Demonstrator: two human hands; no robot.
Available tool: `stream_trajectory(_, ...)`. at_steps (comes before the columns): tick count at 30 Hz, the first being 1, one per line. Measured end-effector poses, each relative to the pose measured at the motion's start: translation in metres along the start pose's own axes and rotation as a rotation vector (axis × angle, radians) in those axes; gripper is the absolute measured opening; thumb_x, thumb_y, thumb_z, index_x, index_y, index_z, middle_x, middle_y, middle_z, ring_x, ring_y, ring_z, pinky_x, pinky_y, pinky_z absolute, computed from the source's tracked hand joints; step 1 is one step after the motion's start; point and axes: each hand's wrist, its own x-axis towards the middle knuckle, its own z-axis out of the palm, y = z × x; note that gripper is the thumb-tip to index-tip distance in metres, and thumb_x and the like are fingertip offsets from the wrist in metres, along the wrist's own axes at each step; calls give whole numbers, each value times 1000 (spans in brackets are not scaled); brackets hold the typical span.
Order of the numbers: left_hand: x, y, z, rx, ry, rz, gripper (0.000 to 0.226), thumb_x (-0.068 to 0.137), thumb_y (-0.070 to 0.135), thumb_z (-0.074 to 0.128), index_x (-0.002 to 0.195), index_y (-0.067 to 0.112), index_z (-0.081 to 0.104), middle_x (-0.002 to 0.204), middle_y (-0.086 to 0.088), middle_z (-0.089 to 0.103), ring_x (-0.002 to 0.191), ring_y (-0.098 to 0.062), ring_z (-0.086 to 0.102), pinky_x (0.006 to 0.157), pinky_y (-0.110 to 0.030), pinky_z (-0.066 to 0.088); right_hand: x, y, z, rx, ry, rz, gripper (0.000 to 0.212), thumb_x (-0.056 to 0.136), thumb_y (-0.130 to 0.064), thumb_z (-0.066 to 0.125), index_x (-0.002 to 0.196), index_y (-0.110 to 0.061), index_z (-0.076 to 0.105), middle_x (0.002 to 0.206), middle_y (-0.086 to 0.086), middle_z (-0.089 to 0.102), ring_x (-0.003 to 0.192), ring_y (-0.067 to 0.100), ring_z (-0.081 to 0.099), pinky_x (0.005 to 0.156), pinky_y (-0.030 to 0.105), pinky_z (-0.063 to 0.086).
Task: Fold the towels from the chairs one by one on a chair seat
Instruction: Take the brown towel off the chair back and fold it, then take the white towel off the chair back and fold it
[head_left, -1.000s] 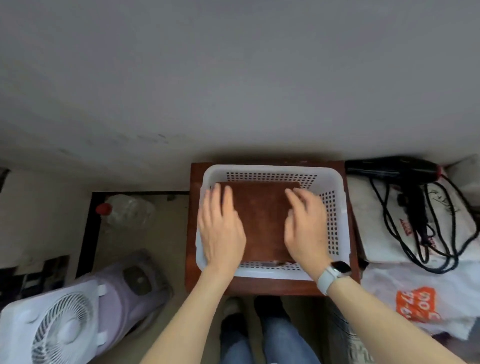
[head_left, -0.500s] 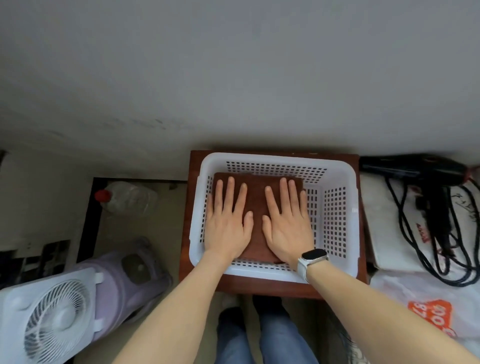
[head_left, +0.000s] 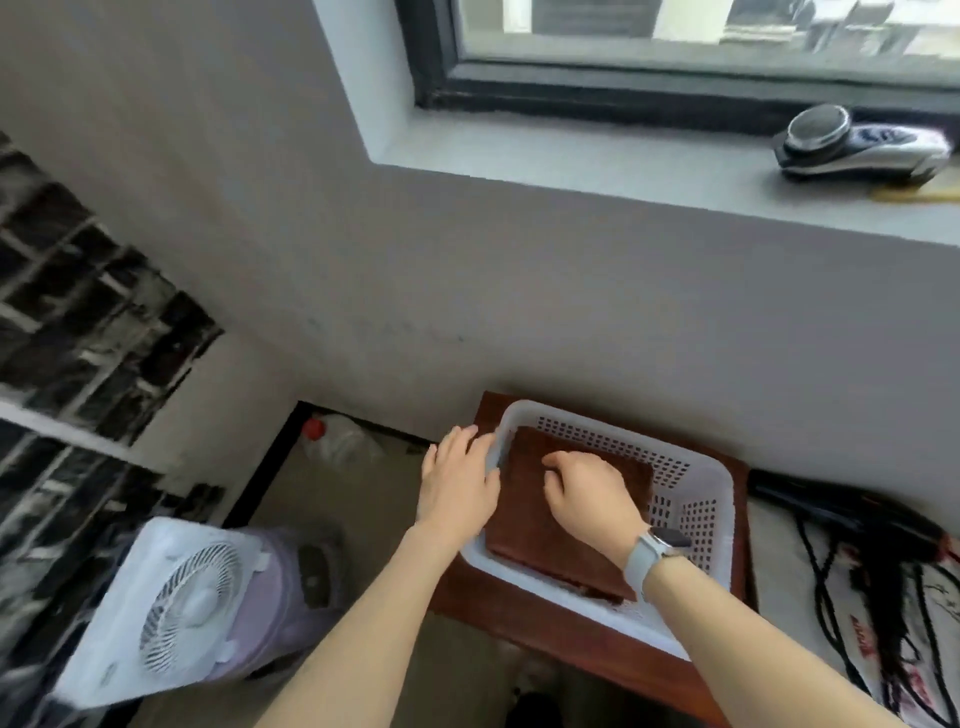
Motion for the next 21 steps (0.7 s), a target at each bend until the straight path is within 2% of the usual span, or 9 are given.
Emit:
stream_trajectory(3, -41, -32, -47, -111, 161, -157, 42, 94, 27, 43, 134, 18, 41, 143, -2, 37, 133, -19, 30, 109, -36, 25, -5, -53, -12, 20, -23, -158, 31, 95, -23, 36, 115, -13, 56, 109, 7, 64, 104, 28, 59, 86, 38, 47)
stream_trajectory(6, -109, -72, -84, -150, 324, -293, 36, 92, 26, 46, 126, 16, 51, 132, -2, 49, 123, -21, 42, 103, -35, 33, -21, -121, -9, 57, -38, -304, 29, 94, -21, 38, 112, -10, 57, 112, 10, 63, 105, 29, 58, 86, 35, 46)
stream_trajectory(9, -197, -114, -112, -189, 466, -448, 34, 92, 24, 46, 124, 15, 53, 129, -4, 53, 119, -22, 47, 100, -32, 35, -57, -199, 8, 49, -83, -477, 25, 92, -20, 38, 105, -8, 56, 108, 10, 63, 103, 31, 57, 82, 34, 44)
stream_trajectory(13, -345, -165, -134, -183, 637, -639, 33, 92, 20, 47, 123, 10, 53, 127, -10, 54, 118, -26, 49, 97, -31, 36, -148, -305, 48, 89, -200, -701, 23, 92, -18, 39, 102, -9, 58, 108, 12, 64, 101, 36, 58, 79, 35, 45)
stream_trajectory(16, -469, -192, -131, -197, 765, -789, 33, 93, 23, 47, 123, 12, 54, 126, -5, 55, 116, -21, 51, 95, -27, 37, -232, -370, 90, 87, -315, -871, 25, 92, -13, 40, 104, -4, 59, 105, 17, 66, 96, 37, 60, 78, 39, 47)
stream_trajectory(19, -585, -208, -117, -191, 851, -941, 31, 92, 24, 48, 121, 14, 56, 122, -3, 58, 111, -19, 54, 91, -26, 38, -317, -420, 134, 80, -418, -1038, 21, 92, -13, 40, 75, -9, 51, 90, 19, 66, 75, 30, 55, 65, 34, 39)
stream_trajectory(21, -654, -215, -108, -200, 895, -1041, 30, 92, 24, 48, 119, 13, 57, 120, -3, 59, 110, -18, 54, 91, -26, 39, -369, -450, 161, 63, -483, -1122, 23, 93, -16, 41, 72, -14, 50, 92, 19, 66, 76, 32, 55, 66, 33, 39)
